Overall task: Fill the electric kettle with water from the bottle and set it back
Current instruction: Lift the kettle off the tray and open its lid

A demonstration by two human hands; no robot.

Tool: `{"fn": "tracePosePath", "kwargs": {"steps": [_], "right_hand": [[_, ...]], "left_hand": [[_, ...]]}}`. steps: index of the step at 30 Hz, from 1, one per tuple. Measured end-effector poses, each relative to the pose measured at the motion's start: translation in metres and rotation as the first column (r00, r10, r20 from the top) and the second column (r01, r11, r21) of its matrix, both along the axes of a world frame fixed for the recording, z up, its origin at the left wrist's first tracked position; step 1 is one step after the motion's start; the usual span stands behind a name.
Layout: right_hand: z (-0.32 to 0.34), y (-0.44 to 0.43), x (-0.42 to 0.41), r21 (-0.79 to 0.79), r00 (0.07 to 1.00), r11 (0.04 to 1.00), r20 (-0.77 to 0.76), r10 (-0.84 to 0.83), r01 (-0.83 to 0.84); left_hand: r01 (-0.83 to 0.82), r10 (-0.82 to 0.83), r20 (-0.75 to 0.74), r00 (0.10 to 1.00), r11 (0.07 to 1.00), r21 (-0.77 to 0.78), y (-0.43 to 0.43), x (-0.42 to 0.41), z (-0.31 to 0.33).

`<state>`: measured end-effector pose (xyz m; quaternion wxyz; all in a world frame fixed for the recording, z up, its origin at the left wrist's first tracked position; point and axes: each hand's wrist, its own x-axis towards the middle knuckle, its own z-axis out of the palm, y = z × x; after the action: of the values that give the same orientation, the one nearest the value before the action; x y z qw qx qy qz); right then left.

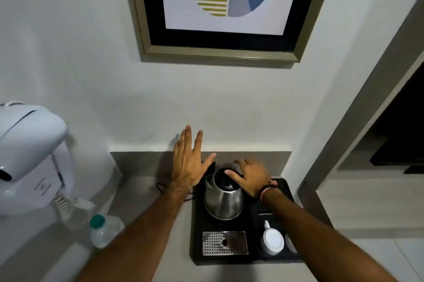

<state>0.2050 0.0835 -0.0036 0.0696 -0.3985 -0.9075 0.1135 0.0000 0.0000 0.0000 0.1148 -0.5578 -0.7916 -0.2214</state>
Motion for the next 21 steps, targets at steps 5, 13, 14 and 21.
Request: {"fn": "tracePosePath", "kwargs": {"steps": [5,13,14,21], "right_hand": [[-0.018,-0.008,-0.009,-0.076,0.988,0.988,0.088,-0.131,0.137],[-0.019,-0.004,-0.023,-0.224,0.94,0.913,0.108,-0.324,0.341],[-0.018,-0.003,-0.024,-0.237,0.939,0.909,0.105,-0.327,0.343],[-0.02,-0.004,-0.023,-0.259,0.949,0.913,0.072,-0.306,0.314]], "left_hand": [[-0.01,0.014,0.042,0.999,0.996,-0.092,-0.008,0.007,-0.037],[0.001,0.045,0.195,0.98,0.973,-0.232,-0.021,0.014,-0.062],[0.0,0.054,0.228,0.972,0.973,-0.229,-0.022,0.014,-0.064],[-0.013,0.114,0.549,0.828,0.983,-0.183,-0.023,0.022,-0.068]]}}
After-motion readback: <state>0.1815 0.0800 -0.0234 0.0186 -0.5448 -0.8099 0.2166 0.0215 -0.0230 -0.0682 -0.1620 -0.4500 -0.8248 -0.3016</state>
